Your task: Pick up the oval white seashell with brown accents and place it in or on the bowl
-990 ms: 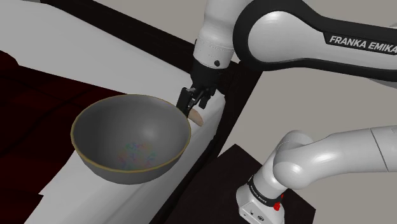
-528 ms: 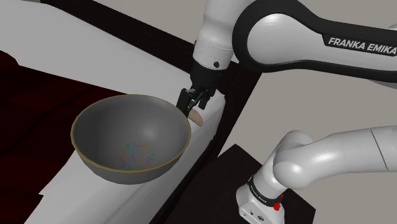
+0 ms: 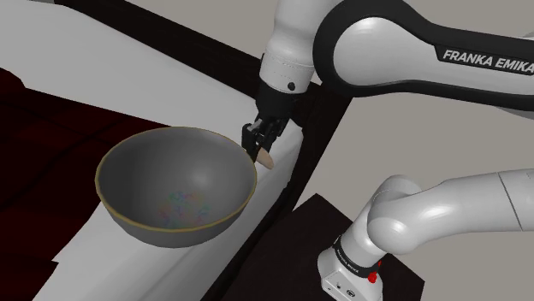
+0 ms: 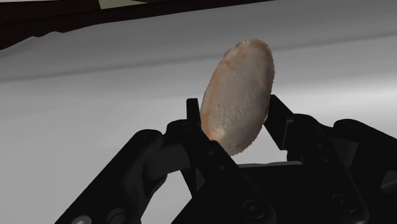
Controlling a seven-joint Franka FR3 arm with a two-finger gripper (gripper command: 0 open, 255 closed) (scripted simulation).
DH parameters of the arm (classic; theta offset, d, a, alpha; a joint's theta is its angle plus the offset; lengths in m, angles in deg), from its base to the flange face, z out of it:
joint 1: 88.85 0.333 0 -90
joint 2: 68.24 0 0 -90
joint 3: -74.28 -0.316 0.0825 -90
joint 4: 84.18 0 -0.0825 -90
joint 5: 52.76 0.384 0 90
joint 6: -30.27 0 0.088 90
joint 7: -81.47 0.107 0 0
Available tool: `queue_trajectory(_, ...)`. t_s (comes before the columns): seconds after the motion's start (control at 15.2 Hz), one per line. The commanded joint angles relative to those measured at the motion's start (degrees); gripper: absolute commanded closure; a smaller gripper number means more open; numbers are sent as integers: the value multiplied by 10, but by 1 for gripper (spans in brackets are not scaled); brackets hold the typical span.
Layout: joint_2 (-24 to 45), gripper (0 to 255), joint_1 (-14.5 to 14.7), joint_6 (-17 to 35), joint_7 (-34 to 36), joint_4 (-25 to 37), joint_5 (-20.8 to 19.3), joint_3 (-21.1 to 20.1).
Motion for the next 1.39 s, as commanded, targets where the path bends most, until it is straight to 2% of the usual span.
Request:
queue_trajectory(0.0,1,255,-1,1,0,-2,-1,0)
queue_trajectory(1.32,32,255,-15,-137,7,166,-24,21)
